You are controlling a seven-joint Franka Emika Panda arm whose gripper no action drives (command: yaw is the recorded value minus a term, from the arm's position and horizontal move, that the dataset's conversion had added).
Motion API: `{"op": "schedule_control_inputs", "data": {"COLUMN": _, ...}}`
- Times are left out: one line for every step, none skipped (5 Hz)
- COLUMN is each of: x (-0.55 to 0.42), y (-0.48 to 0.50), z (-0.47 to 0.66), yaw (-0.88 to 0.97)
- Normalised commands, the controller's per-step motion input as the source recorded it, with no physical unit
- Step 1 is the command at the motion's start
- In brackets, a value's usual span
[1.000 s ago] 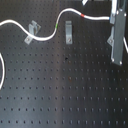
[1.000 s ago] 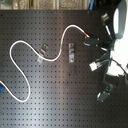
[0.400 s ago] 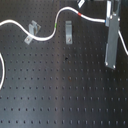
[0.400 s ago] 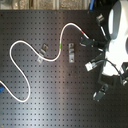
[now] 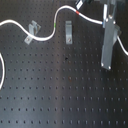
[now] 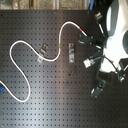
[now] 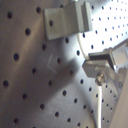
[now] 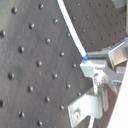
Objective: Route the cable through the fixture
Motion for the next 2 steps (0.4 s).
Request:
{"op": "schedule_control_inputs", "data": {"x": -0.162, "y": -0.070, "z": 0.16, "yaw": 0.00}}
{"op": "schedule_control_inputs", "data": {"x": -0.096, "y": -0.062, "z": 0.03, "yaw": 0.00}}
